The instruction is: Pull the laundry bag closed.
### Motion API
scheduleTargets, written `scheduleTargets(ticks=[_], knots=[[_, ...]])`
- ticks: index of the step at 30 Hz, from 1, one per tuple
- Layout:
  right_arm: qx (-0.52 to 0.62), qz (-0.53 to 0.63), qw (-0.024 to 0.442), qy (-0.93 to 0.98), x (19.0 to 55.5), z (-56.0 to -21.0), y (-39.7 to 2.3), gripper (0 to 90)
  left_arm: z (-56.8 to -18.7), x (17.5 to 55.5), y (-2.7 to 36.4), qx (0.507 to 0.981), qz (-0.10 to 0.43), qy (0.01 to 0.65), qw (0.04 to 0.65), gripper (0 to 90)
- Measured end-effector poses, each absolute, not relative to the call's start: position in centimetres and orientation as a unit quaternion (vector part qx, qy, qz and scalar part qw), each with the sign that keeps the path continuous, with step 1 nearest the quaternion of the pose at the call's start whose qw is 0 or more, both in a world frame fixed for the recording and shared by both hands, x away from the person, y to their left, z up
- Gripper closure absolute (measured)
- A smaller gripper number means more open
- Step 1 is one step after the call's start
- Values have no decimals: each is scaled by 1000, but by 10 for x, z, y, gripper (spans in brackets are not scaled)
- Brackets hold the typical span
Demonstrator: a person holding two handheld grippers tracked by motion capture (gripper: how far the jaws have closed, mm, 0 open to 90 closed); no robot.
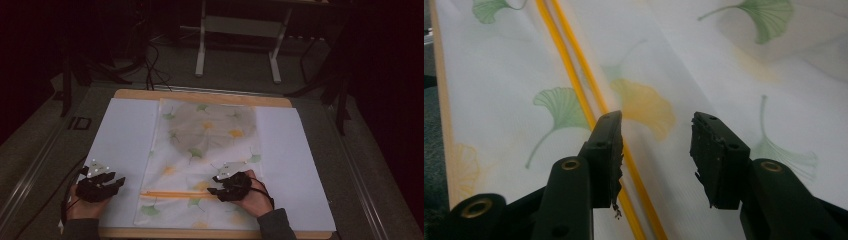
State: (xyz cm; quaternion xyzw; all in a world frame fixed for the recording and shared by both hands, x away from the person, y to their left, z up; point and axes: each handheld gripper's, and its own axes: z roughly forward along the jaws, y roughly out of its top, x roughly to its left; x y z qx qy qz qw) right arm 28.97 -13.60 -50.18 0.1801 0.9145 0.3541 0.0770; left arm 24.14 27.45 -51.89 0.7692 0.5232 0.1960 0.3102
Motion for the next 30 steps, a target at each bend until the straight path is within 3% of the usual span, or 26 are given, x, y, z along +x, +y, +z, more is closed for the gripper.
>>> scheduleTargets(ticks=[30], knots=[[142, 362, 54, 920, 289, -507, -90, 516, -519, 242, 273, 774, 192, 519, 309, 559]])
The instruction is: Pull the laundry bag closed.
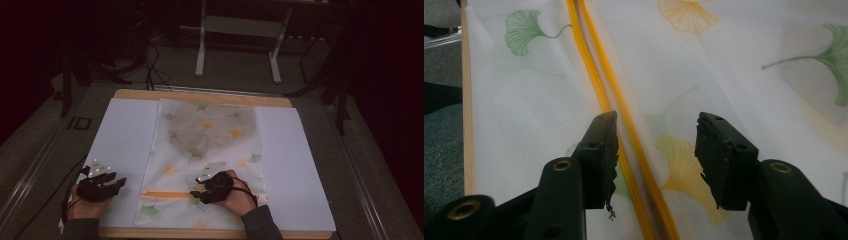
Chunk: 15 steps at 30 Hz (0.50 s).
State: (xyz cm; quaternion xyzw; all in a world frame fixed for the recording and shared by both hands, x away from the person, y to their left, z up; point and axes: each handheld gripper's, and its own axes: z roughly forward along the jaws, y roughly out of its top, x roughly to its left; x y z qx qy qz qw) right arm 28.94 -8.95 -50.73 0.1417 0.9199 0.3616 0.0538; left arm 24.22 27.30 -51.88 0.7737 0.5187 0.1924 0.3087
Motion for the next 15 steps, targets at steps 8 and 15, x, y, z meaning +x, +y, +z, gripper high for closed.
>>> scheduleTargets(ticks=[8, 15], knots=[[131, 365, 48, 920, 288, -509, -77, 549, -518, 242, 274, 774, 193, 519, 308, 560], [120, 366, 42, 922, 286, -511, -66, 578, -518, 242, 274, 773, 193, 518, 310, 561]])
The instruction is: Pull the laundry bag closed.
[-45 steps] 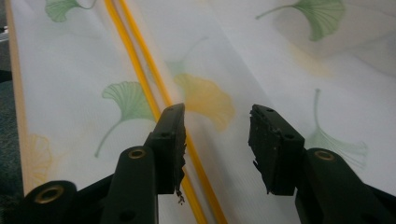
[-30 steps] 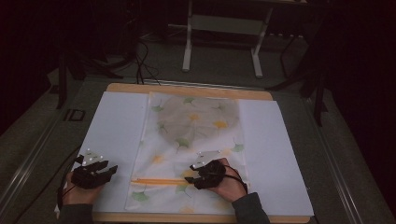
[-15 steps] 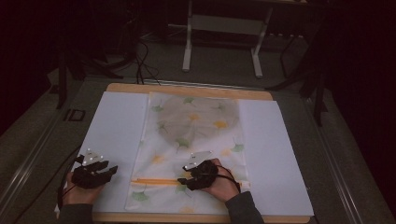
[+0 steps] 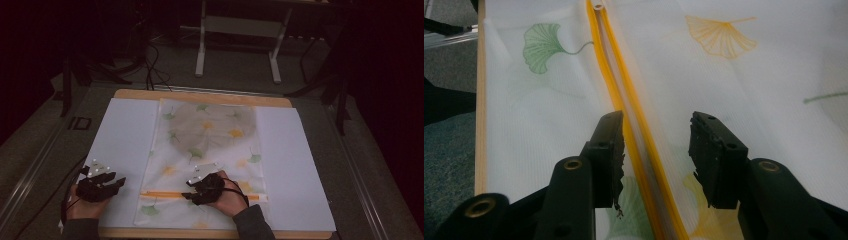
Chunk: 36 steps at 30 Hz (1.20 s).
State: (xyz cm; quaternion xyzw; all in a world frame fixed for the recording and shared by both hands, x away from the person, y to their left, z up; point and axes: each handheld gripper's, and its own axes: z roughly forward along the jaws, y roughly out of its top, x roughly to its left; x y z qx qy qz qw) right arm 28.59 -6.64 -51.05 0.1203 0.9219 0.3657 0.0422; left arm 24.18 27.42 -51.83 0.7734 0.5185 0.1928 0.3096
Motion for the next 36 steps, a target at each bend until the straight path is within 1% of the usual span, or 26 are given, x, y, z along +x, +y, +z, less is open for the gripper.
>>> scheduleTargets(ticks=[16, 36], knots=[[99, 373, 34, 922, 285, -513, -40, 632, -518, 242, 275, 775, 190, 517, 310, 559], [83, 382, 25, 920, 285, -517, -10, 643, -518, 242, 274, 778, 188, 513, 310, 556]])
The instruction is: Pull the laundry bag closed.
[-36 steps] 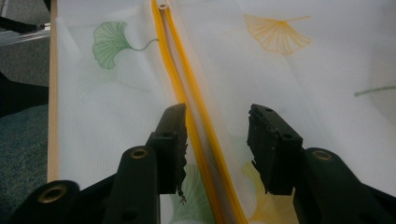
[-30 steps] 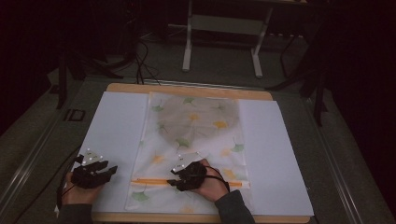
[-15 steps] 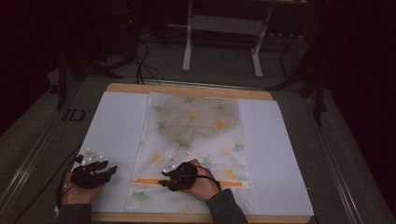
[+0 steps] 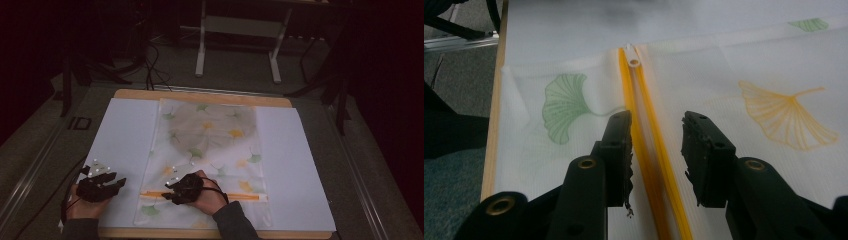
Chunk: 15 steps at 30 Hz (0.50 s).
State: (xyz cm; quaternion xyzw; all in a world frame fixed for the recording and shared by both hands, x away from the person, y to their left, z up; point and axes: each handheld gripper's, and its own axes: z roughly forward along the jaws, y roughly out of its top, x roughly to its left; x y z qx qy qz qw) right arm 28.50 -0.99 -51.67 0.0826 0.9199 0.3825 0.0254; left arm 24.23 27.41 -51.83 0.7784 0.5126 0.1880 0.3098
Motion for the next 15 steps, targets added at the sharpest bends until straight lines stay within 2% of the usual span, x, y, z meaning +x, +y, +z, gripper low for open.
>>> scheduleTargets(ticks=[15], knots=[[73, 385, 16, 920, 284, -521, 13, 654, -519, 243, 274, 779, 187, 512, 310, 558]])
